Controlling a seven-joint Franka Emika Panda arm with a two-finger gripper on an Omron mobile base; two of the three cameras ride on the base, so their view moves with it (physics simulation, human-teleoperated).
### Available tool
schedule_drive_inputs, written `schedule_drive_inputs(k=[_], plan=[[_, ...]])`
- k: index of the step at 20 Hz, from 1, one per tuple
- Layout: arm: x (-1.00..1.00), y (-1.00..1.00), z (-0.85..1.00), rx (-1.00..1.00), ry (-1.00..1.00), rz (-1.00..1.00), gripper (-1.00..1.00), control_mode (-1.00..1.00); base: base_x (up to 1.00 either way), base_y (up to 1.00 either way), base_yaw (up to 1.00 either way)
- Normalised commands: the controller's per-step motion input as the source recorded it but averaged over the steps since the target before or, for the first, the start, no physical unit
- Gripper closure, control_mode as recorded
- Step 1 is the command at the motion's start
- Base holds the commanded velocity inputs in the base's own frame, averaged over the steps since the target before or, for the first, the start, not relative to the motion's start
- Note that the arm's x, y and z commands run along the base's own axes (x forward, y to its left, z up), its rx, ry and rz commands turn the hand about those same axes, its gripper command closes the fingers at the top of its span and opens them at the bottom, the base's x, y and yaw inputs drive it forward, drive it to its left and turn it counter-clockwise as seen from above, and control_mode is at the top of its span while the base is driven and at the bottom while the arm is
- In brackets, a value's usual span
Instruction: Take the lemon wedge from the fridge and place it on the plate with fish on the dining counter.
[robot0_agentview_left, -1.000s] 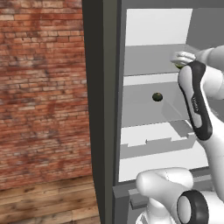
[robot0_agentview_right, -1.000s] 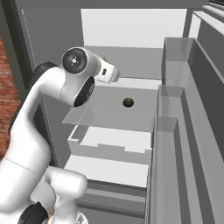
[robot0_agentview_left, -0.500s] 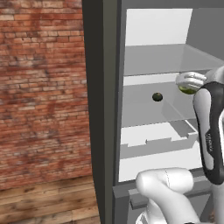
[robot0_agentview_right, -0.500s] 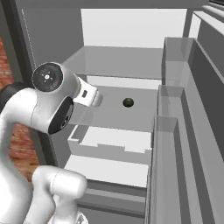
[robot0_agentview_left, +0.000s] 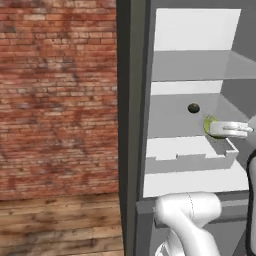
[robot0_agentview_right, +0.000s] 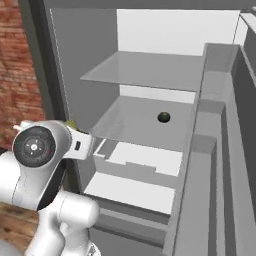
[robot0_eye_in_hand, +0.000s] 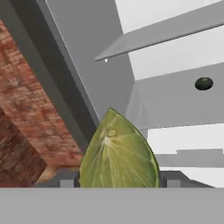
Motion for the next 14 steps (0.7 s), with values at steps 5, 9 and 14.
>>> schedule_drive_inputs(k=[5, 9, 14], plan=[[0.0, 0.0, 0.0, 0.0, 0.0, 0.0, 1.0, 1.0, -0.14, 0.0, 0.84], [0.0, 0.0, 0.0, 0.0, 0.0, 0.0, 1.0, 1.0, 0.0, 0.08, 0.92], [0.0, 0.0, 0.0, 0.0, 0.0, 0.0, 1.0, 1.0, 0.0, 0.09, 0.94]])
